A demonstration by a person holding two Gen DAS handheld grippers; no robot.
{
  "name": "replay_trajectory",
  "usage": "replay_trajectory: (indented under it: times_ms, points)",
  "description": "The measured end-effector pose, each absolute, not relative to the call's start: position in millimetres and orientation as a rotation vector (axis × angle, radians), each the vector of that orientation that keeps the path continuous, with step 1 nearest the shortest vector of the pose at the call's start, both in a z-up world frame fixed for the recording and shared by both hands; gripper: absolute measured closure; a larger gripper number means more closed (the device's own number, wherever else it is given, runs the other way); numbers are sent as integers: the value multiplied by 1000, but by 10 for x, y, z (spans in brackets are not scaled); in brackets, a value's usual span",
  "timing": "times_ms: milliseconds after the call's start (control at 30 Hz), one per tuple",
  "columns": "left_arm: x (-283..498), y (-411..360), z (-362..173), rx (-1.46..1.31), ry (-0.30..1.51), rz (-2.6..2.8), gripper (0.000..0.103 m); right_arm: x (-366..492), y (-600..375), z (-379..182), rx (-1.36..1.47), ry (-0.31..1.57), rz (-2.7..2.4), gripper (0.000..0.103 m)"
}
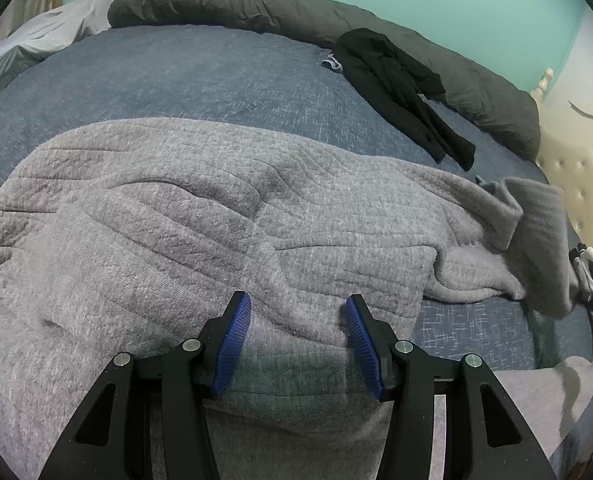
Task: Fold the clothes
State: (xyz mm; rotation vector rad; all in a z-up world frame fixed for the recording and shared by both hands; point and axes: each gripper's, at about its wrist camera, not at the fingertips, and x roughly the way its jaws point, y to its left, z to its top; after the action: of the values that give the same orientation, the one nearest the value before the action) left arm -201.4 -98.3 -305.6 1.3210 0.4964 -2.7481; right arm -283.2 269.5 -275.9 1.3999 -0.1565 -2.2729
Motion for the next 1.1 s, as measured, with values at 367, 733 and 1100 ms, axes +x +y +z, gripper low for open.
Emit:
replay_trajectory:
  times_ms: [367,733,1100]
  points:
    - [-2033,-961,-3046,1324,484,-2744,49,-3172,3149,-2580,1348,-292,-2464,54]
    - [-2046,-938,-3058,1321,464,-2740,47,-4125,2859,-2809,1413,-195,-2450,42]
    - [-2054,-933,-3065,1326,445,-2743,47,-4574,2473,-3177,1549,40,-2433,46]
